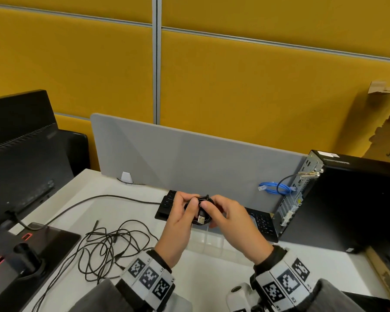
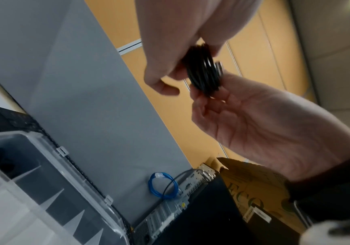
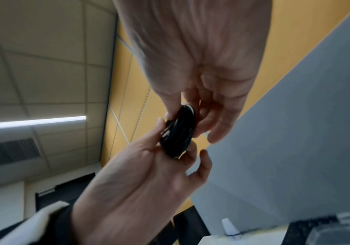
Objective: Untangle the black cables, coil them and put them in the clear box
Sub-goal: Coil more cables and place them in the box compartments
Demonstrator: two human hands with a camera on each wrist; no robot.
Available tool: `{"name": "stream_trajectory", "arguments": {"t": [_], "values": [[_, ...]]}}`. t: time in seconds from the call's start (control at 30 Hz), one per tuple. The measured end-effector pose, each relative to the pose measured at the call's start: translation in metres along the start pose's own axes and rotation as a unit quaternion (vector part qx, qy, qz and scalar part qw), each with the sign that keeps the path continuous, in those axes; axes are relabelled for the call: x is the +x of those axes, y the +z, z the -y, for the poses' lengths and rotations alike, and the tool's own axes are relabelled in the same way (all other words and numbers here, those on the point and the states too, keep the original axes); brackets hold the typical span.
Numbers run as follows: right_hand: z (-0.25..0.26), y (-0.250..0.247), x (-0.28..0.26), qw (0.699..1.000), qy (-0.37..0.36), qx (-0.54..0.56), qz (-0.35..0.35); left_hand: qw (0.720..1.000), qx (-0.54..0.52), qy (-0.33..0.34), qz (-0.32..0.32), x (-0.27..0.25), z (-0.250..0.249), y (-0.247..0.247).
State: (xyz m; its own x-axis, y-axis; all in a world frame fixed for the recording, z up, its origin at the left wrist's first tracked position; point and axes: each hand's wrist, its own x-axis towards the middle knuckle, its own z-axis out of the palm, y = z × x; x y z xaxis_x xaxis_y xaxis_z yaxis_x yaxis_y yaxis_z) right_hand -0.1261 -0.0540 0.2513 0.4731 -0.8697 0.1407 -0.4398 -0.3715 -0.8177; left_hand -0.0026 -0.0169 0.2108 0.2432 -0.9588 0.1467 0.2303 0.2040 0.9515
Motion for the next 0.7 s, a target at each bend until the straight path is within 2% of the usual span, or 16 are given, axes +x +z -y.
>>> {"name": "stream_trajectory", "arguments": {"t": [0.1,0.17,0.23,0.3,0.4,0.47,0.6,0.7], "values": [[-0.003,-0.006,-0.004,0.997,-0.039,-0.064,-0.016,0.986,-0.052,-0.096,0.128,0.007,-0.012,-0.017],[-0.003,-0.003,-0.007,0.993,-0.072,-0.098,-0.007,0.972,0.012,-0.136,0.194,0.012,-0.022,-0.025],[-0.003,0.001,-0.008,0.988,-0.101,-0.115,0.007,0.959,0.116,-0.149,0.21,0.013,-0.027,-0.023],[-0.003,0.001,-0.008,0.984,-0.126,-0.129,0.014,0.951,0.163,-0.151,0.216,0.012,-0.029,-0.016],[-0.003,-0.002,-0.01,0.982,-0.131,-0.13,0.026,0.942,0.173,-0.123,0.258,0.008,-0.029,-0.011],[-0.002,-0.002,-0.015,0.988,-0.122,-0.094,0.02,0.936,0.182,-0.115,0.279,0.007,-0.029,-0.013],[-0.008,0.001,-0.022,0.982,-0.163,-0.092,0.014,0.921,0.189,-0.13,0.316,0.006,-0.027,-0.018],[-0.013,0.004,-0.022,0.981,-0.163,-0.101,0.013,0.92,0.145,-0.155,0.329,0.005,-0.023,-0.018]]}}
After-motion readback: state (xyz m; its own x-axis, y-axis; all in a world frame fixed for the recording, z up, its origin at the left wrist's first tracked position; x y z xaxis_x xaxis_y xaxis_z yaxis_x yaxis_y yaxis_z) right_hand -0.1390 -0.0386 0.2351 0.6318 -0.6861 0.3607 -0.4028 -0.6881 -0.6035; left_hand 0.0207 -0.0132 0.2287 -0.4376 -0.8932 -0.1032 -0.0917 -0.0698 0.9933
